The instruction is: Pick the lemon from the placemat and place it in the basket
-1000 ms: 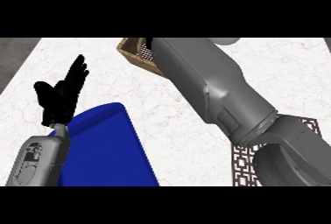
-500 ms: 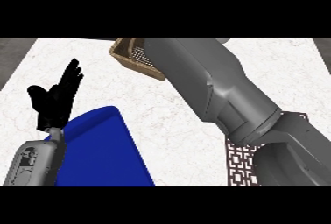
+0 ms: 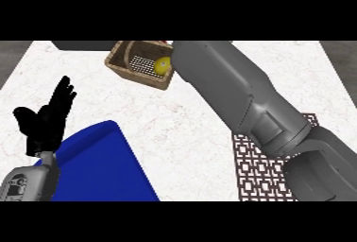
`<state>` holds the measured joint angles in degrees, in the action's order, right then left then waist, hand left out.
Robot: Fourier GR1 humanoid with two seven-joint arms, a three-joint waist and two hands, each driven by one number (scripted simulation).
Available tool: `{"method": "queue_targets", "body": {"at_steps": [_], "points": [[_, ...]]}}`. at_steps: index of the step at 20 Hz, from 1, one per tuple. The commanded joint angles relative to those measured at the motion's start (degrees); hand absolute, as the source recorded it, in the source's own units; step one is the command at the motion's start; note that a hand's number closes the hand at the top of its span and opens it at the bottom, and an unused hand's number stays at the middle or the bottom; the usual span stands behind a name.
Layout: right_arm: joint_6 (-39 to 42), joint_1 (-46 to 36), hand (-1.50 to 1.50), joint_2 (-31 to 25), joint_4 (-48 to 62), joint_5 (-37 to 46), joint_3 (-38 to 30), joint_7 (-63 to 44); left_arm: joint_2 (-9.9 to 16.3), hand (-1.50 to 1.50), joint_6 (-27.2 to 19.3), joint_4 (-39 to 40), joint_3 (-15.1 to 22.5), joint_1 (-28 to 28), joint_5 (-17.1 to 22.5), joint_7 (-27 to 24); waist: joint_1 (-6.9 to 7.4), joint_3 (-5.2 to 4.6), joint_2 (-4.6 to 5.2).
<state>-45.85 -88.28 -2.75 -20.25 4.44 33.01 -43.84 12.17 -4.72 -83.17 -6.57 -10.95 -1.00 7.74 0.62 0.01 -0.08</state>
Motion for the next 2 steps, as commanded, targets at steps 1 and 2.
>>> {"method": "queue_targets", "body": {"at_steps": [1,2], "points": [[-1.4,3.6,-1.5,-2.0,-8.2,0.6,-0.9,-0.5,-0.9,0.0,-1.9,0.1,0.2,-0.2,-1.3,0.1,-1.76,0.03,-0.54],[-2.6,7.3,-1.5,-1.7,-9.0,1.5,-0.7,1.8,1.9,0.0,0.7,-0.1,-1.6,0.0,0.2,0.7,-1.24,0.02,-0.32]]}}
